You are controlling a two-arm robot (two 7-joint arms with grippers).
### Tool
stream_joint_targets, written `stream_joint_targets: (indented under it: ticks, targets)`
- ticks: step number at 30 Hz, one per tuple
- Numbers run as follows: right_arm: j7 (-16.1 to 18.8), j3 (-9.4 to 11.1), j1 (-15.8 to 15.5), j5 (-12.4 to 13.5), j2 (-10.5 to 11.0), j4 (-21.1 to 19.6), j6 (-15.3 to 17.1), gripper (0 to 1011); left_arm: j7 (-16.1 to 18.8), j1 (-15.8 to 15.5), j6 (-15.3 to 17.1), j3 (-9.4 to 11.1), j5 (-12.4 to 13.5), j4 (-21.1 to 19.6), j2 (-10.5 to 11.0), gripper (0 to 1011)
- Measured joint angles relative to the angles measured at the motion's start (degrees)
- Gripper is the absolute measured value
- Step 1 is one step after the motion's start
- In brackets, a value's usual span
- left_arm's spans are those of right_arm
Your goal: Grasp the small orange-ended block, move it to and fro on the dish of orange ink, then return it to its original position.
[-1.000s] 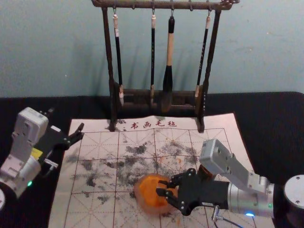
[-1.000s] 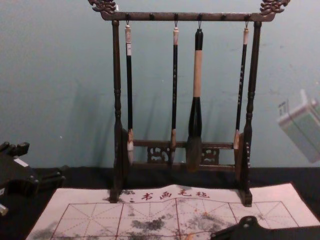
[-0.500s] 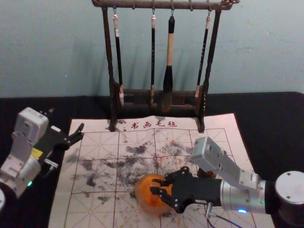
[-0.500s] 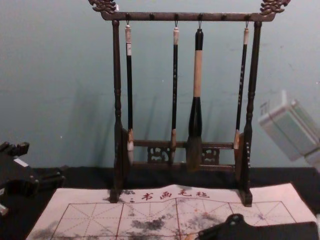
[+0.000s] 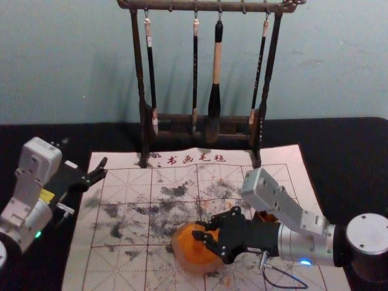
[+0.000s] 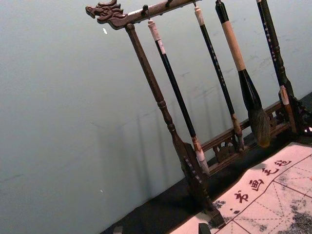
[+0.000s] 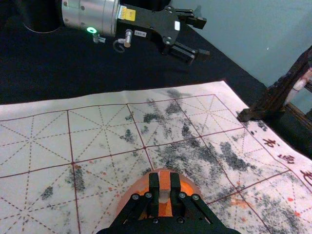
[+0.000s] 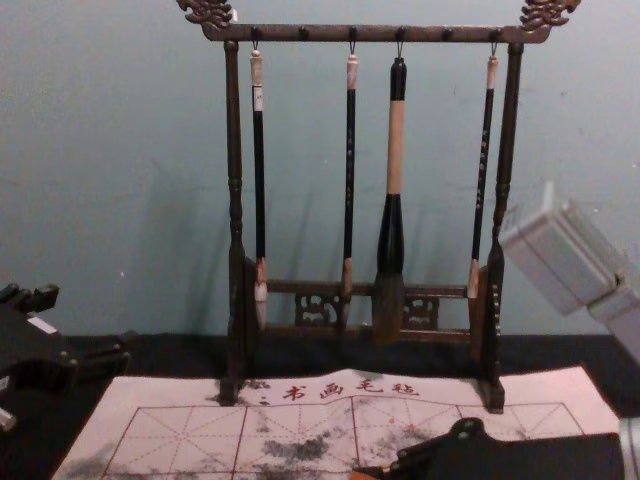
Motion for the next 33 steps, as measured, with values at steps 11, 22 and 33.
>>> stream_joint_targets:
  ticks: [11, 22, 33]
  targets:
    - [-0.50, 0.86, -0.08, -0.09, 0.26, 0.48, 0.05, 94, 0.00, 0.00, 0.00, 0.00, 0.00, 0.00, 0.00, 1001]
    - [-0.89, 2.73, -1.62, 0.91, 2.28, -1.44, 0.55, 95, 0.00, 0.00, 0.00, 0.00, 0.00, 0.00, 0.00, 1001]
    - [0.52, 2.95, -3.63, 2.03, 4.68, -4.40, 0.60, 95, 0.00, 0.00, 0.00, 0.00, 0.00, 0.00, 0.00, 1001]
